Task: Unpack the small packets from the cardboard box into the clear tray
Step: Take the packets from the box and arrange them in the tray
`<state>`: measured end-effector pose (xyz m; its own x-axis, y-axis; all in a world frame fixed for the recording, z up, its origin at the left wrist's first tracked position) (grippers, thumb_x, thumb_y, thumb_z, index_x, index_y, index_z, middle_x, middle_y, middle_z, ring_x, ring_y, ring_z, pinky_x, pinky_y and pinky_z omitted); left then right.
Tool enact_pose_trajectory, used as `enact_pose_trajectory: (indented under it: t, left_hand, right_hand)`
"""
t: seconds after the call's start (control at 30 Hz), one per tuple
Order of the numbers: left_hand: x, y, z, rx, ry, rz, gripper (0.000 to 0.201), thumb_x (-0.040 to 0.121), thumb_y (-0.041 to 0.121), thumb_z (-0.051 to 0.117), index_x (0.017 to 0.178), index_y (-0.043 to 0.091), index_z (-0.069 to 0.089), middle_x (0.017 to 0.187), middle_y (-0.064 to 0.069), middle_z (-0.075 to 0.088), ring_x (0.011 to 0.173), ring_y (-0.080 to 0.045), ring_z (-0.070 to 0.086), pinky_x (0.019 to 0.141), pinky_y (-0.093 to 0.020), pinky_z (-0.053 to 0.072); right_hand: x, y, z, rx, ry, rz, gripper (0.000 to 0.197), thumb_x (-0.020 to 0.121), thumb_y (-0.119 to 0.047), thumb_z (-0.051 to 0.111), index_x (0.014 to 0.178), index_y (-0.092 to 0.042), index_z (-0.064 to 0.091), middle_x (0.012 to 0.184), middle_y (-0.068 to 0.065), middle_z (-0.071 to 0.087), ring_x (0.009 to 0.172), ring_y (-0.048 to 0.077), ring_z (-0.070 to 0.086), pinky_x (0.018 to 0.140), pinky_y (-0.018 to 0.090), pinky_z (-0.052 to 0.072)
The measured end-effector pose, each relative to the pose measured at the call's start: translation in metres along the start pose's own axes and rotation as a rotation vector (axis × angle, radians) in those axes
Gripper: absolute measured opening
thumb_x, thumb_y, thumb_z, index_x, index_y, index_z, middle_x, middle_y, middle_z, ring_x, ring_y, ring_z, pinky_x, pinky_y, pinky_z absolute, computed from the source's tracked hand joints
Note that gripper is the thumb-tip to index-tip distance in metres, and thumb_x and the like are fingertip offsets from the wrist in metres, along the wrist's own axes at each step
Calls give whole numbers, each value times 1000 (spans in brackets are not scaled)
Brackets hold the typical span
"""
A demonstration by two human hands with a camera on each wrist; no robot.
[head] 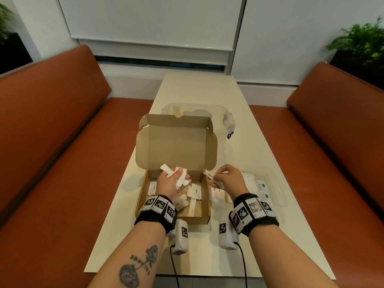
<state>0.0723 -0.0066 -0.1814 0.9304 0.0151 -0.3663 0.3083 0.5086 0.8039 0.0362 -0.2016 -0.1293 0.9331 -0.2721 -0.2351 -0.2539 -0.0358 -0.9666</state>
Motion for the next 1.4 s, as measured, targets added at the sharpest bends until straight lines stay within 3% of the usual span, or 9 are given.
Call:
enact_pose_trajectory:
  t: [0.07,0.2,0.33,0.4,0.53,0.73,0.9,1.2,1.4]
  left_hand:
    - [-2,-4,7,48,-26,-10,21,92,7,60,111,2,51,86,-14,64,71,-20,67,62,-32,60]
    - [-11,-11,27,123,-145,-87,14,90,6,62,103,4,57,86,-14,67,69,-21,69,63,-34,59]
    - [-21,-14,47,186,-219,-115,18,87,7,66,103,3,59,86,-13,69,67,-19,69,58,-29,57]
    - [-23,-13,53,203,-219,-95,18,85,9,69,101,5,61,88,-12,69,66,-18,68,61,-29,58]
    - [-25,-10,61,193,-235,-78,19,83,11,71,99,7,61,88,-12,69,65,-17,68,60,-28,57]
    - [-27,-9,70,249,-265,-54,27,78,15,77,101,9,62,77,-7,71,61,-15,68,53,-23,53]
    - [-23,-8,81,368,-282,27,23,75,6,78,87,12,60,74,-10,66,59,-20,63,45,-24,49]
    - [-19,-2,97,568,-304,152,19,75,13,78,85,20,63,81,-4,65,72,-20,65,56,-27,50]
    - [-17,2,100,631,-318,193,20,71,15,79,82,21,64,78,2,65,71,-14,64,60,-28,51]
  right_hand:
    - [-2,1,-2,60,-56,7,23,83,16,45,81,-6,52,76,19,62,68,31,68,67,31,58]
    - [-5,4,-5,118,-142,30,31,84,19,40,92,-3,61,92,19,61,71,27,70,65,26,60]
    - [-8,6,-8,212,-103,28,9,85,3,61,90,-3,58,76,14,66,62,22,68,59,24,57]
    - [-7,5,-13,197,-69,-11,16,82,-3,68,94,-5,58,75,11,68,63,19,67,59,24,56]
    - [-8,4,-15,206,-111,-21,19,87,-6,63,105,-7,66,84,7,71,69,14,67,60,20,53]
    - [-8,6,-18,176,-120,-19,10,89,-6,59,92,-10,68,76,5,70,65,13,66,57,20,53]
    - [-7,7,-18,168,-116,-16,7,90,-6,58,91,-9,65,76,7,68,63,15,63,54,19,51]
    - [-4,16,-24,158,-127,4,8,87,-9,64,93,-5,61,90,16,68,82,23,64,82,34,54]
    - [-4,11,-31,99,-99,-55,15,84,-19,69,89,-5,68,81,7,69,78,17,63,76,28,53]
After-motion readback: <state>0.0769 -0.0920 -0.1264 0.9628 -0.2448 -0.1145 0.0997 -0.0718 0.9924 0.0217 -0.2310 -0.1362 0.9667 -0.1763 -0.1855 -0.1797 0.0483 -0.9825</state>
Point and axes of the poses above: each hand's wrist, its own x-axis towards the middle knuckle, its own z-axis out of the palm, y = z × x, the point moved 8 cm from there along x, towards the middle knuckle
